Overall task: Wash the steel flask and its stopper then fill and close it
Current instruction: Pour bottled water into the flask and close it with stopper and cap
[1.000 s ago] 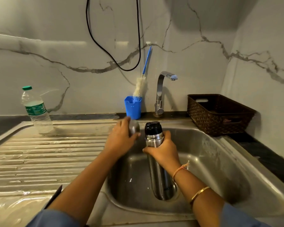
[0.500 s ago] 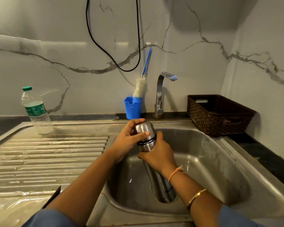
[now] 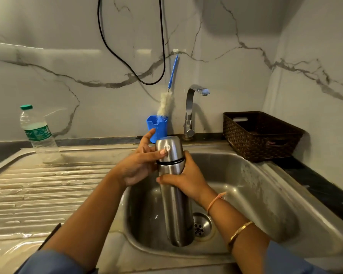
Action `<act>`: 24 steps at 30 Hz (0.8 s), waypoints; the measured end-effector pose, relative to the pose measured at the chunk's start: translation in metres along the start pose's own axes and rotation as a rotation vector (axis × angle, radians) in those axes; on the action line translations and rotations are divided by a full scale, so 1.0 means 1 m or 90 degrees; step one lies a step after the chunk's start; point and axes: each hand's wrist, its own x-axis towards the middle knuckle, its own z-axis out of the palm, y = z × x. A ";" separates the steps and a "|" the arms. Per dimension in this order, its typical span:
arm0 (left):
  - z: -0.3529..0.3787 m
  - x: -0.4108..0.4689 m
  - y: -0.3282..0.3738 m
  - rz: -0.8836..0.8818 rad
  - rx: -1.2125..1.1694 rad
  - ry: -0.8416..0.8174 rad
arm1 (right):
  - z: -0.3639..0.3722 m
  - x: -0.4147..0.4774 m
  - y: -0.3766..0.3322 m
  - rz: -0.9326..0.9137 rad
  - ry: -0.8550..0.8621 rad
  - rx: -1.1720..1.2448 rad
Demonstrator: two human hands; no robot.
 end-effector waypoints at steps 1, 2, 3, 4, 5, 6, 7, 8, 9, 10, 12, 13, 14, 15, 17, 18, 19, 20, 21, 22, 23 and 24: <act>-0.003 -0.001 0.002 -0.005 0.010 0.011 | 0.003 0.000 0.000 0.002 0.020 -0.023; -0.003 -0.002 0.004 -0.002 0.016 0.025 | 0.006 -0.001 0.001 0.005 0.044 -0.048; -0.002 -0.003 0.008 -0.001 0.018 0.042 | 0.008 -0.001 0.002 0.009 0.070 -0.076; -0.001 -0.004 0.011 -0.004 0.026 0.052 | 0.008 -0.002 0.002 0.011 0.096 -0.107; 0.002 -0.006 0.014 -0.009 0.046 0.051 | 0.008 -0.003 0.003 0.008 0.118 -0.140; 0.007 -0.007 0.017 -0.011 0.073 0.048 | 0.008 -0.003 0.004 0.004 0.135 -0.170; 0.016 -0.007 0.019 -0.010 0.104 0.053 | 0.008 -0.004 0.003 -0.001 0.145 -0.193; 0.026 -0.006 0.018 -0.004 0.138 0.071 | 0.008 -0.004 0.003 -0.004 0.150 -0.209; 0.037 -0.004 0.015 0.008 0.180 0.110 | 0.007 -0.003 0.002 -0.006 0.151 -0.221; 0.047 -0.001 0.009 0.029 0.225 0.159 | 0.007 -0.003 0.001 -0.003 0.146 -0.232; 0.060 0.004 0.001 0.089 0.261 0.239 | 0.004 -0.001 0.000 0.001 0.114 -0.188; 0.060 0.005 0.001 0.102 0.231 0.227 | 0.003 0.000 -0.001 0.000 0.089 -0.126; 0.057 0.005 0.003 0.100 0.178 0.181 | 0.001 0.001 -0.001 -0.006 0.068 -0.067; 0.051 0.005 0.007 0.091 0.133 0.126 | 0.000 0.001 -0.001 -0.015 0.057 -0.026; 0.036 0.002 0.015 0.072 0.094 0.056 | 0.001 0.001 -0.003 -0.030 0.045 -0.011; 0.029 0.002 0.016 0.058 0.089 0.043 | 0.003 0.000 -0.003 -0.034 0.043 -0.025; 0.024 0.002 0.017 0.047 0.086 0.034 | 0.005 -0.001 -0.003 -0.041 0.045 -0.047; 0.021 0.002 0.016 0.042 0.089 0.021 | 0.007 -0.002 -0.002 -0.047 0.051 -0.069; 0.018 0.001 0.015 0.040 0.107 0.005 | 0.007 -0.002 0.000 -0.049 0.058 -0.081; 0.016 0.002 0.016 0.037 0.134 -0.007 | 0.006 -0.002 0.001 -0.047 0.069 -0.081; 0.014 0.002 0.017 0.036 0.155 -0.022 | 0.004 -0.002 0.002 -0.043 0.074 -0.071; 0.012 0.001 0.018 0.036 0.160 -0.043 | 0.002 -0.001 0.002 -0.038 0.073 -0.056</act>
